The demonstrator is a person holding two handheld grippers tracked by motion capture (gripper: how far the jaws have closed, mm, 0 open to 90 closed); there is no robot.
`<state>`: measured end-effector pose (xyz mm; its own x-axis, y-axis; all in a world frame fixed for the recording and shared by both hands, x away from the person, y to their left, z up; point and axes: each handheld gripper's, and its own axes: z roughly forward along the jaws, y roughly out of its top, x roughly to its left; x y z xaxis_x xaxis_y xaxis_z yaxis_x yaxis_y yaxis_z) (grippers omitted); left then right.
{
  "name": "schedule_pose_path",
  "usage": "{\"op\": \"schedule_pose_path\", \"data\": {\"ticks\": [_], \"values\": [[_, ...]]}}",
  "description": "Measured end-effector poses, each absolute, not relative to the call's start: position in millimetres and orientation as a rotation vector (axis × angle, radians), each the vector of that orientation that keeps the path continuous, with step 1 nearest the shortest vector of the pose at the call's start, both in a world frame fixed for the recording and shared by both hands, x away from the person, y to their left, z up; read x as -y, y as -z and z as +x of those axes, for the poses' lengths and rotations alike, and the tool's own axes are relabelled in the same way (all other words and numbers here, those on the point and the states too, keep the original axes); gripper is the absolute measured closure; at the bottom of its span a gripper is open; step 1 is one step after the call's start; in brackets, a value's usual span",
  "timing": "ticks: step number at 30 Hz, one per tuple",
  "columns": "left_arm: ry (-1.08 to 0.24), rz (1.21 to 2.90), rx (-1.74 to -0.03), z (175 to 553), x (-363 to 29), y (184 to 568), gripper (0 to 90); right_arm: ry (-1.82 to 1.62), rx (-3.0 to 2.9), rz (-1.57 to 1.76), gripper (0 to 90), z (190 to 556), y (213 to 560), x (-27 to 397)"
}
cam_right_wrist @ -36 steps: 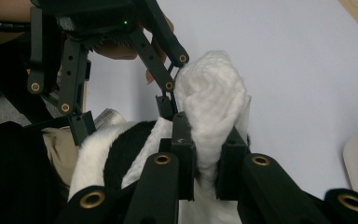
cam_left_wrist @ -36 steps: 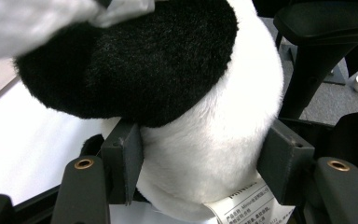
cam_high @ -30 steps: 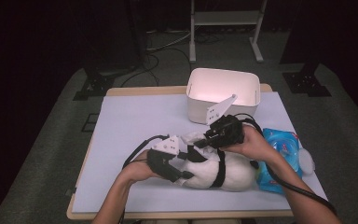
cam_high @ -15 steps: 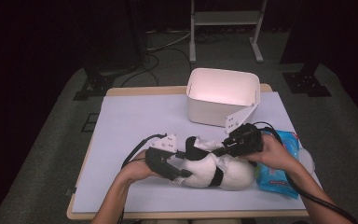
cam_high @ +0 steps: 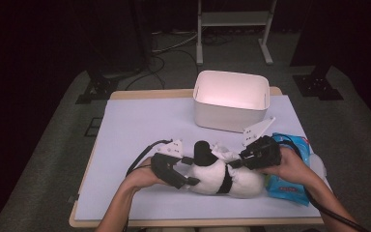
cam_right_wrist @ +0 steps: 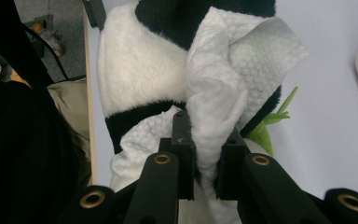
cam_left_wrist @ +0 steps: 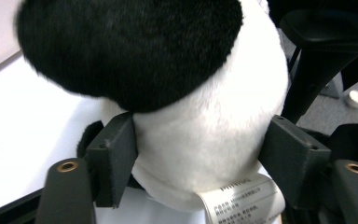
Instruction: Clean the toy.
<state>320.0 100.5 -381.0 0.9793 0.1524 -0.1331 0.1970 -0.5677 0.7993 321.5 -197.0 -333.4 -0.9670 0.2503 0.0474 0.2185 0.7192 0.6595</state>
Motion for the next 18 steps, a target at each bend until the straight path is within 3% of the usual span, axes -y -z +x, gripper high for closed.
{"op": "schedule_pose_path", "data": {"ticks": [12, 15, 18], "values": [[0.136, 2.203, -0.240, 322.5, -88.3, 397.4, 12.3, -1.119, -2.868, 0.411, 80.5, 314.0, 337.6, 211.4], [0.140, 2.198, -0.242, 321.9, -85.7, 398.9, 15.2, -1.124, -2.867, 0.420, 80.5, 313.8, 338.3, 212.3], [0.124, 2.176, -0.247, 321.7, -88.7, 396.1, 27.3, -1.132, -2.865, 0.425, 80.5, 314.1, 338.6, 211.6]]}}
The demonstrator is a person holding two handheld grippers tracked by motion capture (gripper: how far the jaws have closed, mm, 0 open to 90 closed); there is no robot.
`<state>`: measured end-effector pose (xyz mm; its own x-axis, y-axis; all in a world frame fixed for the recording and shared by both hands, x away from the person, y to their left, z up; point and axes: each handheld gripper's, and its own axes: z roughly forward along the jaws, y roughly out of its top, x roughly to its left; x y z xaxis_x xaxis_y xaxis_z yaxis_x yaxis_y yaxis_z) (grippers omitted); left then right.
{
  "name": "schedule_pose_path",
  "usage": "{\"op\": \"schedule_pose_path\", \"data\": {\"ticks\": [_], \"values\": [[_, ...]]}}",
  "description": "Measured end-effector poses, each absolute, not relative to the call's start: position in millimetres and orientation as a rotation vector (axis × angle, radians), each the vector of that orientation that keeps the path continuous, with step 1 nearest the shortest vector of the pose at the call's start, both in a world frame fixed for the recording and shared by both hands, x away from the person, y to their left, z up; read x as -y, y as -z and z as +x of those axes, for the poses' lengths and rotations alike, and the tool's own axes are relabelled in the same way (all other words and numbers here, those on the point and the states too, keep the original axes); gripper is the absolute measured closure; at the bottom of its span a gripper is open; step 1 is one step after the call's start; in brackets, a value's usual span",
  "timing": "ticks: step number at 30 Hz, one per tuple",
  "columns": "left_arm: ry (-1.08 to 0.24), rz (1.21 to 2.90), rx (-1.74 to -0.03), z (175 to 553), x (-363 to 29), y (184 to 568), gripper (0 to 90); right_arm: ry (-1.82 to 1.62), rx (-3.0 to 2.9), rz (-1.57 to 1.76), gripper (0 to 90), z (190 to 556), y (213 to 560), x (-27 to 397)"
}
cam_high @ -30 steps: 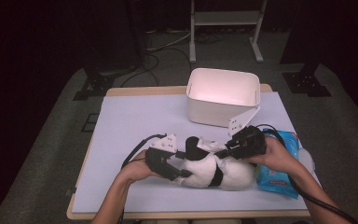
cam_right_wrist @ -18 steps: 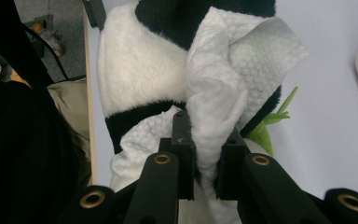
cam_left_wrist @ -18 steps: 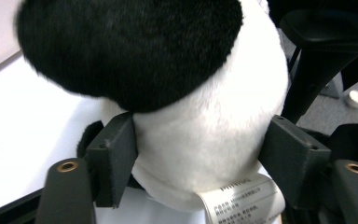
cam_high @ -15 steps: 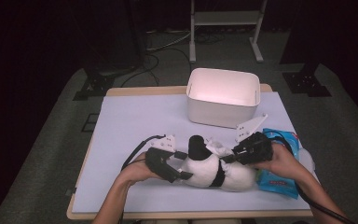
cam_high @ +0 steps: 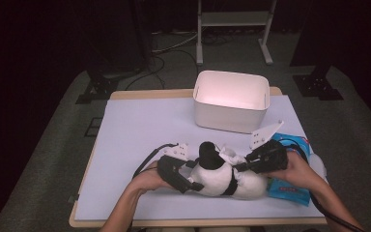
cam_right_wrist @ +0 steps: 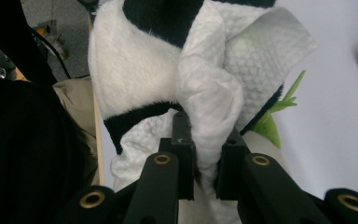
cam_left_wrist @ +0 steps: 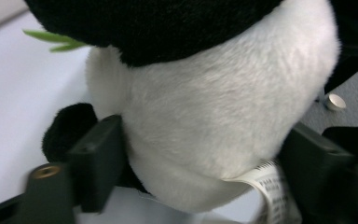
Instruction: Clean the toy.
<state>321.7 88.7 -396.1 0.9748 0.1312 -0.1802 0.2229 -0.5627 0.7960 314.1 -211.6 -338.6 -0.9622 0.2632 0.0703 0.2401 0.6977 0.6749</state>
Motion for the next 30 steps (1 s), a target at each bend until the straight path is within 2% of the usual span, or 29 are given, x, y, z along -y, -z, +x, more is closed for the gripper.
{"op": "schedule_pose_path", "data": {"ticks": [6, 13, 24, 30], "values": [[0.067, 2.175, -0.249, 320.1, -91.2, 383.9, 38.5, -1.186, -2.839, 0.440, 80.4, 317.0, 338.3, 211.2], [0.033, 2.171, -0.256, 321.1, -95.4, 370.1, 40.8, -1.257, -2.814, 0.460, 80.4, 319.2, 333.4, 213.0], [-0.084, 2.175, -0.256, 320.6, -113.7, 324.8, 42.6, -1.261, -2.760, 0.411, 80.4, 326.9, 312.3, 195.1], [-0.064, 2.179, -0.274, 321.1, -116.5, 333.7, 42.2, -1.290, -2.795, 0.437, 80.4, 331.4, 327.4, 193.8]]}}
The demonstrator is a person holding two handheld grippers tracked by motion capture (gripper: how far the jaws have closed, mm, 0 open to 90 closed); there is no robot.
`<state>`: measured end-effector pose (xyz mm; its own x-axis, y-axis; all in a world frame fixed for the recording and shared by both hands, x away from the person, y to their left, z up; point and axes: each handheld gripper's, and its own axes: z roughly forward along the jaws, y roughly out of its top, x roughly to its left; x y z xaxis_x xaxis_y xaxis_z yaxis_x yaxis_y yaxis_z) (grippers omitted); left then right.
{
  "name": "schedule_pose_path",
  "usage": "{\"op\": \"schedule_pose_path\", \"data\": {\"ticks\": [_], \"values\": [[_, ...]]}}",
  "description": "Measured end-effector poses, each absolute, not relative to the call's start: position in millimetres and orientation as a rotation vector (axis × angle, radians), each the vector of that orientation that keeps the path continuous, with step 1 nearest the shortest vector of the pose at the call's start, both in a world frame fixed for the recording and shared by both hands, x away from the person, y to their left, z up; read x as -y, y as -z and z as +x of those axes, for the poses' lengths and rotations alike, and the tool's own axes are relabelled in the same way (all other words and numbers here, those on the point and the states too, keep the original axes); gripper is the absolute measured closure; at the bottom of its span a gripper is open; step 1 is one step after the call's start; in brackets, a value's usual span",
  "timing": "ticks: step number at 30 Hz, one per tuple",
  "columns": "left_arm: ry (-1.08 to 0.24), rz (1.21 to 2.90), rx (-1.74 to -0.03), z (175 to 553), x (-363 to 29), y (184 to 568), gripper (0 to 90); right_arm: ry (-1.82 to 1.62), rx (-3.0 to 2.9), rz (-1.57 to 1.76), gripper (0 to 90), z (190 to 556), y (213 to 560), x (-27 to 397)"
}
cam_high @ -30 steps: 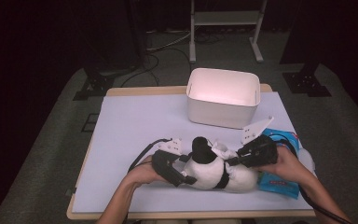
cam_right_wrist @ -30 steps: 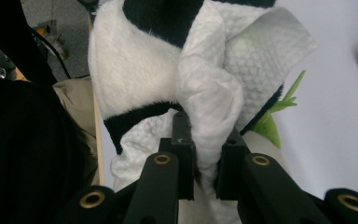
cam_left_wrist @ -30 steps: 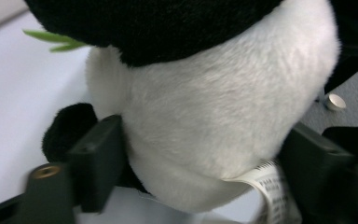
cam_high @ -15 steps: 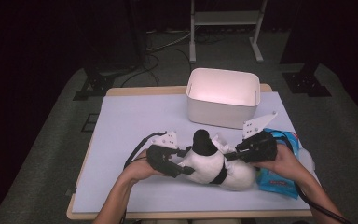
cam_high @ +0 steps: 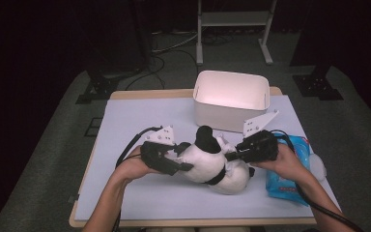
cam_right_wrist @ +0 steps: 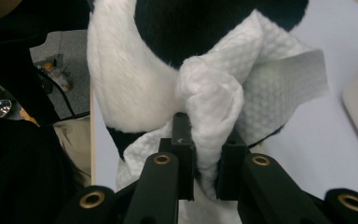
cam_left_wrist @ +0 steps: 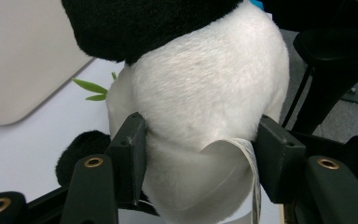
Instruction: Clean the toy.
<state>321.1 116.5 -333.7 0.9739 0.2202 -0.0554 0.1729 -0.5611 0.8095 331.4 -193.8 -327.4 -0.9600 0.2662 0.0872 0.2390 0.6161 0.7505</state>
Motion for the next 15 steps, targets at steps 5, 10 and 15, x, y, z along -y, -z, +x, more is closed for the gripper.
{"op": "schedule_pose_path", "data": {"ticks": [5, 10, 15], "values": [[-0.050, 2.178, -0.263, 319.8, -114.3, 336.5, 37.6, -1.251, -2.820, 0.444, 80.6, 329.7, 338.4, 199.0], [-0.031, 2.169, -0.256, 320.5, -113.1, 336.9, 31.0, -1.219, -2.823, 0.441, 80.7, 326.4, 339.4, 202.6], [-0.017, 2.146, -0.258, 320.3, -114.4, 339.6, 27.2, -1.222, -2.829, 0.451, 80.7, 324.6, 341.3, 207.0]]}}
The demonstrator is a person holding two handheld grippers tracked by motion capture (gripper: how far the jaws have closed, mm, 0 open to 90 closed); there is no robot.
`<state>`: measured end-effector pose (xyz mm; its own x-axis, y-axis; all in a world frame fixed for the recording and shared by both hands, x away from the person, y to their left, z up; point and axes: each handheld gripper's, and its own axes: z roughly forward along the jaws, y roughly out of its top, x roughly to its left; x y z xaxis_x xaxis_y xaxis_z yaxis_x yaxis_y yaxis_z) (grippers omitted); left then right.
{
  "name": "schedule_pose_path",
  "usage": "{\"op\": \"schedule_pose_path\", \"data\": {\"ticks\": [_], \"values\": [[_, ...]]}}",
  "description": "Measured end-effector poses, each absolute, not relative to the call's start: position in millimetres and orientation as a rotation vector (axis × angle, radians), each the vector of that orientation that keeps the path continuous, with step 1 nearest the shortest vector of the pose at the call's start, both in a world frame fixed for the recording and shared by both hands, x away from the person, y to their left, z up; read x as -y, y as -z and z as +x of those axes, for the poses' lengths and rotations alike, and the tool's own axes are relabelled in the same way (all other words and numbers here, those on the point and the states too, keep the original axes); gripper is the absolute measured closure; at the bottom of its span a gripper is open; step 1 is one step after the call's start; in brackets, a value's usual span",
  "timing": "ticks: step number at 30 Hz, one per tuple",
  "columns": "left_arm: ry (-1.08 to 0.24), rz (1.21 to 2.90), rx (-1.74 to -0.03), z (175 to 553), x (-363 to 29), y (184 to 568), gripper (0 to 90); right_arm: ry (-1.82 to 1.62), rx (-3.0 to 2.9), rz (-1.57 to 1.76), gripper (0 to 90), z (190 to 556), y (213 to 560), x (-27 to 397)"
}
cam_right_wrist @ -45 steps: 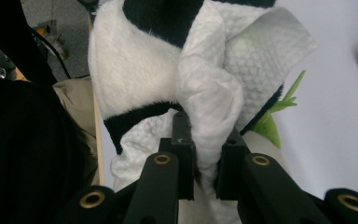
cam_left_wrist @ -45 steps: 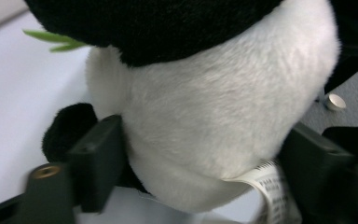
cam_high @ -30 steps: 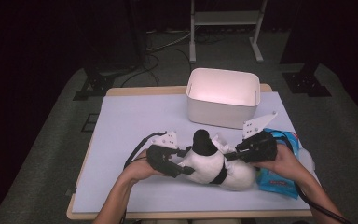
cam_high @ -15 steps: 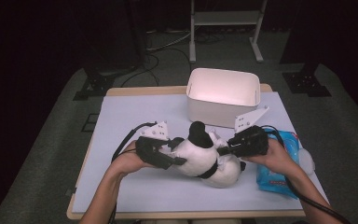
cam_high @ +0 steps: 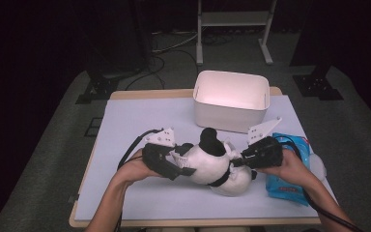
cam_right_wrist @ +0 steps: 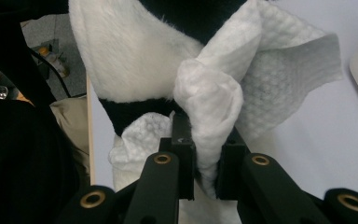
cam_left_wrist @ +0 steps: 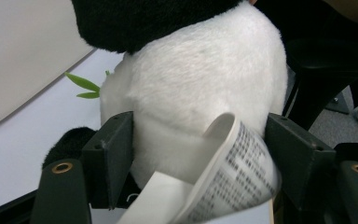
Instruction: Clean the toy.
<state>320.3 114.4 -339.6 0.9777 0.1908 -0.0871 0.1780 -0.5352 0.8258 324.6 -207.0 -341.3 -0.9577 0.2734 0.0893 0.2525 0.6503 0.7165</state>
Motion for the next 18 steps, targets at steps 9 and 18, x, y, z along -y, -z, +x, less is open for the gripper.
{"op": "schedule_pose_path", "data": {"ticks": [9, 18], "values": [[-0.019, 2.170, -0.256, 320.7, -110.4, 345.5, 18.3, -1.227, -2.833, 0.458, 80.7, 323.7, 343.3, 213.8], [-0.036, 2.157, -0.234, 322.4, -98.9, 350.5, 14.2, -1.239, -2.837, 0.478, 80.7, 322.9, 345.9, 218.5]]}}
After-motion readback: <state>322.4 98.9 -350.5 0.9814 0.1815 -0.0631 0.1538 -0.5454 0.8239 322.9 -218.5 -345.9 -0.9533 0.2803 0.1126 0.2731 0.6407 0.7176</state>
